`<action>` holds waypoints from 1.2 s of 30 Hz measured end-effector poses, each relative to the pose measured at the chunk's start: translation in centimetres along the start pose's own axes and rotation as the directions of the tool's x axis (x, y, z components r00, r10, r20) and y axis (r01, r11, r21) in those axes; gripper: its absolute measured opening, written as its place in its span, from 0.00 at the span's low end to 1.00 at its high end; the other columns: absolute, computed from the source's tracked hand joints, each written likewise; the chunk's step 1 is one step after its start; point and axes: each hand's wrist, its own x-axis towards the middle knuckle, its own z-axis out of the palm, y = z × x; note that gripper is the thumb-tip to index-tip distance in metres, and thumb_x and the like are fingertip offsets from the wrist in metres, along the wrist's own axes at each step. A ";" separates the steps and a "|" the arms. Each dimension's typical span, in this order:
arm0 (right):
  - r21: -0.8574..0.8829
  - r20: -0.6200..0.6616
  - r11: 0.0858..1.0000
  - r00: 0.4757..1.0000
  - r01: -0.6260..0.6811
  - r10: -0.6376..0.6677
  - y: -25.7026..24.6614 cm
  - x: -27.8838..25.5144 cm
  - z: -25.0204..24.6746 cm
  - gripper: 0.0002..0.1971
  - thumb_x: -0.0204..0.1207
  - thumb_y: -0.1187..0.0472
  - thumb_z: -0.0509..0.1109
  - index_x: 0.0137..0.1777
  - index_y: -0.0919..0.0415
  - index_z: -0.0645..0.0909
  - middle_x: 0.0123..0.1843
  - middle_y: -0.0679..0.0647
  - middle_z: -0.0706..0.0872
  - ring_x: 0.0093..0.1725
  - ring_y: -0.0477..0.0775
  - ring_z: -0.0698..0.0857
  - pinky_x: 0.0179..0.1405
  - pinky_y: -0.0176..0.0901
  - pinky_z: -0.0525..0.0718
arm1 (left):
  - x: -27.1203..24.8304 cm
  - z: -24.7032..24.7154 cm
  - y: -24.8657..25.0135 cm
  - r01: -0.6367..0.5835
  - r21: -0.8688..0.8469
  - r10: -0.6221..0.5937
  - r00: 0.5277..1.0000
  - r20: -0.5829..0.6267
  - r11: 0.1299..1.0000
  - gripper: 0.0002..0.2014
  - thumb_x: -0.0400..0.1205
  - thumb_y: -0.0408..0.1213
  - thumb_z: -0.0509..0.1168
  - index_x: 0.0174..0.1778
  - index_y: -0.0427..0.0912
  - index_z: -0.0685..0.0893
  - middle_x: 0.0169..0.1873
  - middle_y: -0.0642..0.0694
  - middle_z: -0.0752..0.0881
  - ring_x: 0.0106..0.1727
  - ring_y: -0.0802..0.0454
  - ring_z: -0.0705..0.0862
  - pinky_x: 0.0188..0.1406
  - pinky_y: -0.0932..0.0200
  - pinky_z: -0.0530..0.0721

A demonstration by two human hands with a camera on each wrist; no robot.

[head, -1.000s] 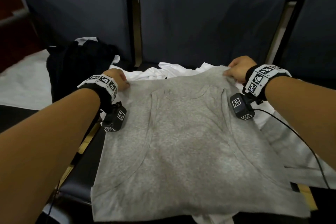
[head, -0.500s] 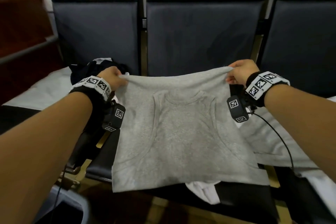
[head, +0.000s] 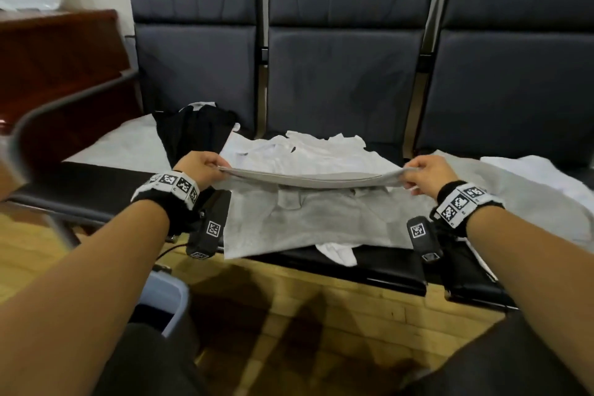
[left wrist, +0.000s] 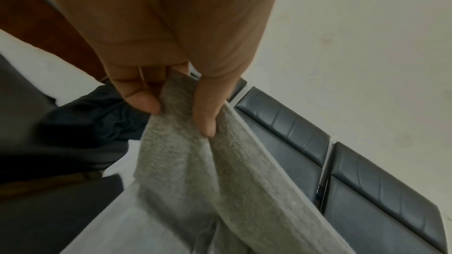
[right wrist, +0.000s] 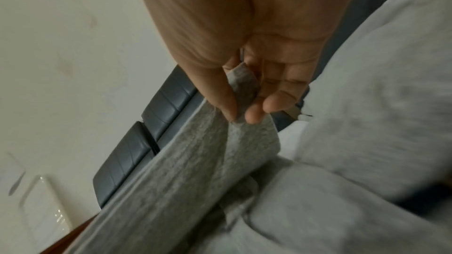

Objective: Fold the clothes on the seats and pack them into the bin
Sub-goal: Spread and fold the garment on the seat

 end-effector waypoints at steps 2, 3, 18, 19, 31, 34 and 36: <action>-0.068 0.035 0.998 0.999 -0.011 0.014 2.0 -1.6 0.2 0.11 0.74 0.76 0.70 0.35 0.62 0.79 0.34 0.62 0.82 0.33 0.58 0.83 0.30 0.44 0.82 | -2.2 1.3 -1.1 -0.001 0.004 0.001 0.999 0.050 1.000 0.10 0.75 0.26 0.72 0.36 0.48 0.88 0.32 0.44 0.87 0.34 0.56 0.83 0.32 0.72 0.80; -0.113 0.061 0.994 0.998 -0.006 0.013 2.7 -2.1 0.3 0.11 0.73 0.77 0.70 0.34 0.63 0.79 0.34 0.63 0.83 0.33 0.59 0.82 0.32 0.46 0.83 | -3.0 2.0 -1.7 0.008 -0.003 -0.008 0.997 0.075 1.000 0.09 0.74 0.26 0.73 0.37 0.46 0.89 0.32 0.45 0.87 0.32 0.60 0.82 0.30 0.75 0.79; -0.455 0.119 0.889 0.993 0.059 -0.005 4.0 -3.5 0.3 0.12 0.68 0.69 0.78 0.31 0.57 0.79 0.38 0.58 0.85 0.45 0.61 0.83 0.45 0.46 0.80 | -5.1 3.0 -3.7 0.047 0.167 -0.063 0.994 0.090 0.985 0.05 0.75 0.40 0.75 0.36 0.47 0.87 0.29 0.49 0.83 0.36 0.51 0.80 0.30 0.63 0.73; -0.513 0.185 0.855 0.982 0.078 0.022 3.9 -3.6 0.6 0.12 0.68 0.69 0.79 0.32 0.57 0.79 0.39 0.56 0.84 0.46 0.60 0.82 0.45 0.43 0.78 | -5.0 3.1 -3.8 0.036 0.218 -0.070 0.986 0.148 0.975 0.06 0.75 0.41 0.76 0.37 0.45 0.87 0.29 0.49 0.83 0.37 0.51 0.80 0.31 0.63 0.74; -0.478 0.288 0.832 0.945 0.282 -0.155 -1.7 -3.8 5.3 0.07 0.78 0.61 0.67 0.48 0.62 0.86 0.52 0.55 0.87 0.55 0.57 0.84 0.55 0.47 0.82 | -2.8 5.4 -3.1 0.174 0.330 -0.242 0.954 0.179 0.928 0.17 0.83 0.50 0.64 0.49 0.39 0.86 0.45 0.43 0.89 0.47 0.45 0.85 0.53 0.53 0.82; -0.420 0.446 0.795 0.863 0.437 -0.239 -3.9 -5.2 9.0 0.04 0.76 0.59 0.72 0.49 0.55 0.84 0.50 0.50 0.85 0.53 0.52 0.83 0.51 0.42 0.78 | -2.0 6.3 -3.2 0.246 0.360 -0.326 0.928 0.180 0.900 0.22 0.80 0.52 0.67 0.51 0.31 0.86 0.42 0.39 0.87 0.46 0.41 0.85 0.43 0.54 0.80; -0.413 0.537 0.762 0.809 0.500 -0.240 -4.8 -6.0 11.3 0.09 0.76 0.55 0.73 0.53 0.56 0.84 0.53 0.51 0.84 0.54 0.52 0.83 0.56 0.45 0.81 | -1.2 6.9 -3.5 0.321 0.308 -0.385 0.906 0.176 0.896 0.27 0.77 0.53 0.71 0.53 0.28 0.84 0.45 0.35 0.87 0.49 0.36 0.87 0.43 0.52 0.81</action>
